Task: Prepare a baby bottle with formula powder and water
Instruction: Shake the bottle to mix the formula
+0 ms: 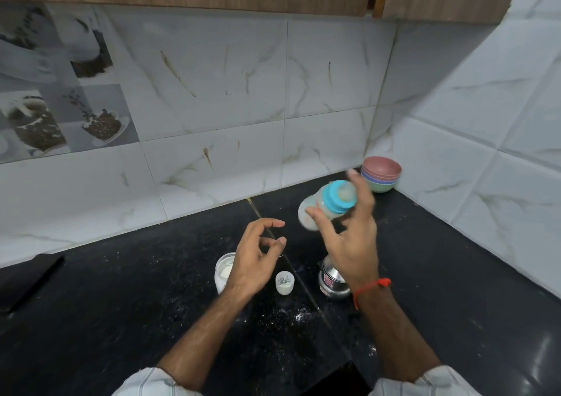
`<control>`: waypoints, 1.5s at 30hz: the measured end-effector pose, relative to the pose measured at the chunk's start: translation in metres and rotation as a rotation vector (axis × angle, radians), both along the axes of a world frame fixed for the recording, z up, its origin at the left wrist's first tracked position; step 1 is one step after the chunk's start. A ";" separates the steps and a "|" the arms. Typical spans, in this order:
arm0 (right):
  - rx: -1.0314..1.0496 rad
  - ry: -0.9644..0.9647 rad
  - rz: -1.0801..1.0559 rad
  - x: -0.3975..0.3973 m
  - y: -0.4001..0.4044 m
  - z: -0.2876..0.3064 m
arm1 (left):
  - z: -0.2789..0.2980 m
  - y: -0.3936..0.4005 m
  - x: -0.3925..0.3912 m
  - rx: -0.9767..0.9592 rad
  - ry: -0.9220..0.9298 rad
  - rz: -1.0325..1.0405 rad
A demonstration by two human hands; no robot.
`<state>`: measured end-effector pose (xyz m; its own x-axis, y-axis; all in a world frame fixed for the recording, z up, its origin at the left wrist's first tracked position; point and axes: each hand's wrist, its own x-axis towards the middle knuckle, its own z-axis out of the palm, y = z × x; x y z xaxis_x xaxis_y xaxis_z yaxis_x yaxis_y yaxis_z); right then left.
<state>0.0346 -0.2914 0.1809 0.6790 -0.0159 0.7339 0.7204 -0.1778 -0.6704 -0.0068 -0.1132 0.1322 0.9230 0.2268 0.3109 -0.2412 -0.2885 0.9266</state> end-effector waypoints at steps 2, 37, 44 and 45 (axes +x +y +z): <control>-0.096 0.152 0.074 0.001 -0.001 -0.001 | 0.001 -0.001 0.000 0.010 -0.012 -0.011; 0.004 0.103 0.068 -0.012 -0.001 0.018 | 0.008 -0.004 0.002 -0.008 -0.035 0.007; 0.354 -0.033 0.110 -0.014 -0.003 0.046 | 0.010 -0.003 0.002 -0.033 -0.017 0.013; 0.261 0.059 0.144 -0.013 -0.003 0.046 | 0.012 -0.004 0.002 -0.039 -0.020 0.009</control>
<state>0.0217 -0.2949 0.2265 0.7290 -0.0987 0.6774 0.6845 0.1071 -0.7211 -0.0050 -0.1173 0.1439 0.9147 0.2469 0.3199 -0.2573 -0.2547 0.9322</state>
